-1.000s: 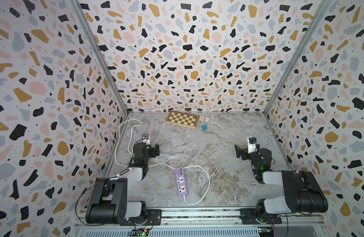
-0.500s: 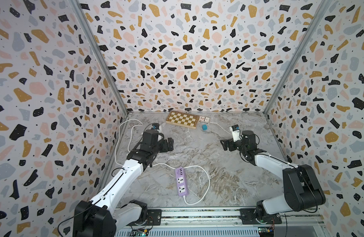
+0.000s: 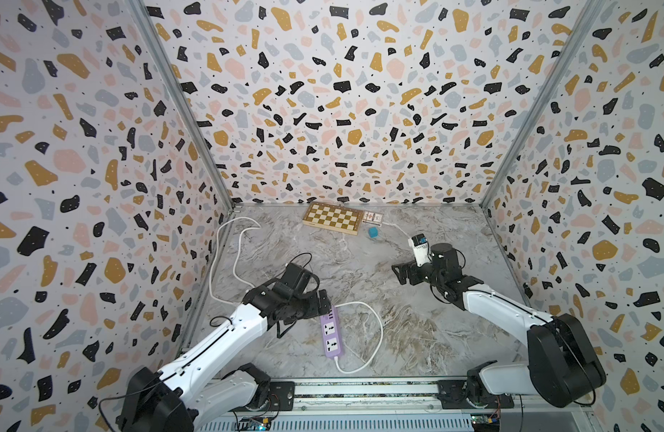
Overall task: Wrap the cord around the power strip
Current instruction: Pick up the power strip from the center of the board.
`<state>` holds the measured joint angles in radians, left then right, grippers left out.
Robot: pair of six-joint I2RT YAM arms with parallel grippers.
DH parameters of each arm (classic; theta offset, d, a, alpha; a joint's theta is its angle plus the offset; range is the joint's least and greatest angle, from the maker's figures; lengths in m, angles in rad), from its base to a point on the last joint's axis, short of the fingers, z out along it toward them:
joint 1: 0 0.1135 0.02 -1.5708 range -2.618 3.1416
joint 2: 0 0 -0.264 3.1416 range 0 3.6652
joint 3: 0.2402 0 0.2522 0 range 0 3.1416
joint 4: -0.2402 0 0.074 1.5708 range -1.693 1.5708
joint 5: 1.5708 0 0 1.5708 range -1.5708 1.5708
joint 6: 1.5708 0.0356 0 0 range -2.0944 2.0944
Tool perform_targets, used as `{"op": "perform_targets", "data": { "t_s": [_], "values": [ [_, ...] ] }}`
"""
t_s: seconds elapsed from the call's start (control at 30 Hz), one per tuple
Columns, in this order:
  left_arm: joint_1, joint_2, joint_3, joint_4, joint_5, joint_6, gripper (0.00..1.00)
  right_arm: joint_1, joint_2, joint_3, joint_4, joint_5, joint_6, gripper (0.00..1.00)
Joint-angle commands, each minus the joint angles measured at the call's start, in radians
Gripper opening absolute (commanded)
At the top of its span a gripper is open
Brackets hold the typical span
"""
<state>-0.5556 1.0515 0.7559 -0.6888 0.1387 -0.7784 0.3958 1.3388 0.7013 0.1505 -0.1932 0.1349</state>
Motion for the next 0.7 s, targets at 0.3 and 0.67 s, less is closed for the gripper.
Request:
{"op": "perform_targets", "data": {
  "t_s": [0.3, 0.67],
  "values": [
    [-0.126, 0.104, -0.102, 0.111, 0.073, -0.149, 1.00, 0.030, -0.105, -0.086, -0.086, 0.004, 0.023, 1.00],
    [-0.191, 0.312, -0.034, 0.138, 0.044, -0.150, 0.91, 0.031, -0.102, -0.078, -0.083, -0.013, 0.003, 1.00]
  ]
}}
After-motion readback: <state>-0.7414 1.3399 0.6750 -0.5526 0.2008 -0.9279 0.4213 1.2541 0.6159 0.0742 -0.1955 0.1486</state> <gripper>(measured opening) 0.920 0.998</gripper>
